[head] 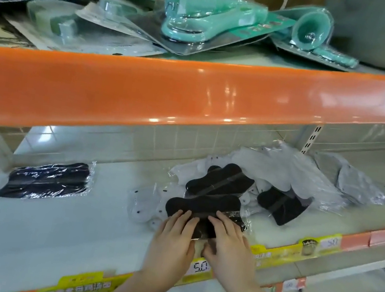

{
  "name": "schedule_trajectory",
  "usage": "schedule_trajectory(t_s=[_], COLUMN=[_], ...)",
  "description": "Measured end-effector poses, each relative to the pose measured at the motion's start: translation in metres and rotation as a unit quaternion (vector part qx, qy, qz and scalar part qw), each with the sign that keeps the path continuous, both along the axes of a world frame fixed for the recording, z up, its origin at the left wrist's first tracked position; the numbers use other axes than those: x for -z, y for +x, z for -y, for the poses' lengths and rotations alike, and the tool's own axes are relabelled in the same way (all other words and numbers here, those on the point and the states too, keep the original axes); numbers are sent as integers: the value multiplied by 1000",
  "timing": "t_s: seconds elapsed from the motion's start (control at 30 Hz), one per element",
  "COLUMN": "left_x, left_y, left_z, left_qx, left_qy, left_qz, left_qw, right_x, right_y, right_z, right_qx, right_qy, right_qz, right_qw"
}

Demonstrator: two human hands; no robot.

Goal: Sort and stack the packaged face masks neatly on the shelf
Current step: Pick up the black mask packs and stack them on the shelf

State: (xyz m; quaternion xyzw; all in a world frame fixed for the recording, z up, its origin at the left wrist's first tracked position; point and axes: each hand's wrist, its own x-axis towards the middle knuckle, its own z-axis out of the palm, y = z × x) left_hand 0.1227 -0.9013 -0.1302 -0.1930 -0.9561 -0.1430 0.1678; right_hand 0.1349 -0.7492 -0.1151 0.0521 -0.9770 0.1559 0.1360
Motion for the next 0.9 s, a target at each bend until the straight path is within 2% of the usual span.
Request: schedule_trajectory(t_s=[0.2,0.37,0.53,0.67,0.9], left_x=[-3,-4,-8,-15,-45], left_y=[-2,-3,-2,-11,-21], left_z=[-2,-1,-1,2,28], left_qx=[-37,-36,-41,-41,-13], left_qy=[23,27,18,17,20], left_qz=[16,1,-40,-62,-166], left_qw=[999,999,998,997,986], right_x=[3,6,-1,-9,-19], right_y=[-9,-20,-20,-22,-31], right_z=[-1,-14,-22,-20,4], right_qx=[17,-18,-35,-30,-53], right_qy=[29,31,8,-15,-48], right_qz=[-56,-84,-129,-130,-145], right_qw=[998,996,991,991,987])
